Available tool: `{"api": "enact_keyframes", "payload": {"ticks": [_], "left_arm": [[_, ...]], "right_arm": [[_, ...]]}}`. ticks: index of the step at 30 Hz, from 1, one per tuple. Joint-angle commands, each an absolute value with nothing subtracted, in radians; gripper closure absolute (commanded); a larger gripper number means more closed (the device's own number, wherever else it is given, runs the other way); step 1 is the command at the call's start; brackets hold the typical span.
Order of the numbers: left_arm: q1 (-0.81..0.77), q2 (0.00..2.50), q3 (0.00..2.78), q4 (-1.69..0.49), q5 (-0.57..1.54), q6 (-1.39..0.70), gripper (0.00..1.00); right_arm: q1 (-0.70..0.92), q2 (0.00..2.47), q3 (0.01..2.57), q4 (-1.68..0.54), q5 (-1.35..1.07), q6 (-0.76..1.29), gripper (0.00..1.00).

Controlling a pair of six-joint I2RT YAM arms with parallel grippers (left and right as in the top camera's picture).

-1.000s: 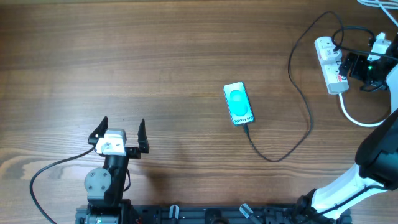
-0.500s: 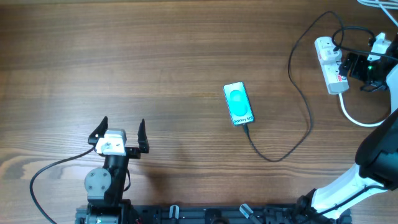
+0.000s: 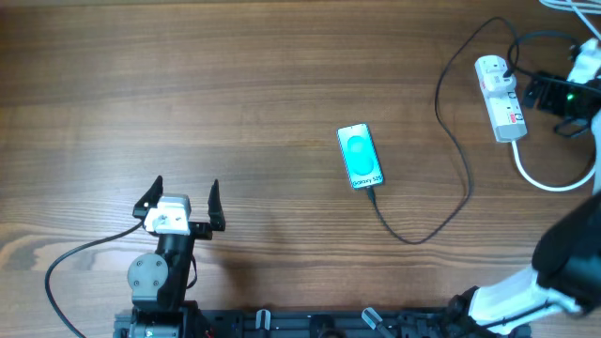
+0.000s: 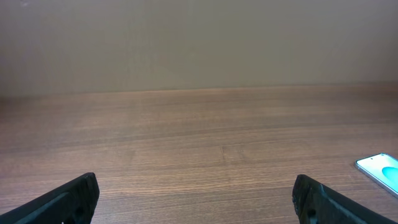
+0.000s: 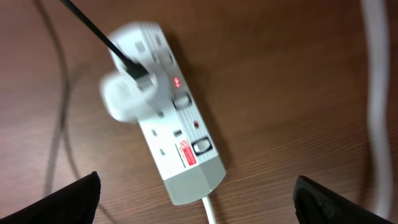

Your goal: Plug charger to phone and switch on socket

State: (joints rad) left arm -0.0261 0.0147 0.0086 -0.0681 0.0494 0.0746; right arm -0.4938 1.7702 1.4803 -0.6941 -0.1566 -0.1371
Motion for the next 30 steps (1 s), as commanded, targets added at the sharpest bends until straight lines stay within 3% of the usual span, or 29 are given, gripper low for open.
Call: {"api": "enact_keyframes", "payload": {"ticks": [1,8,16,22,30], "left_arm": [[-0.031,0.005,0.006,-0.076,0.036,0.094,0.00],[-0.031,0.005,0.006,-0.076,0.036,0.094,0.00],[-0.031,0.005,0.006,-0.076,0.036,0.094,0.00],[-0.031,0.005,0.006,-0.076,0.036,0.094,0.00],[-0.031,0.005,0.006,-0.076,0.036,0.094,0.00]], "right_arm": [[-0.495,1.637,1.484,-0.693,-0.159,-0.155,0.00],[-0.473,1.593,1.456,-0.689,-0.159,-0.155,0.00],[-0.344,1.503,1.097,-0.656,-0.159,-0.155,0.00],[-0.212,1.433,0.988,-0.647,-0.110,-0.159,0.00],[-0.096,1.394,0.767,-0.205,-0.392,-0.262,0.00]]}}
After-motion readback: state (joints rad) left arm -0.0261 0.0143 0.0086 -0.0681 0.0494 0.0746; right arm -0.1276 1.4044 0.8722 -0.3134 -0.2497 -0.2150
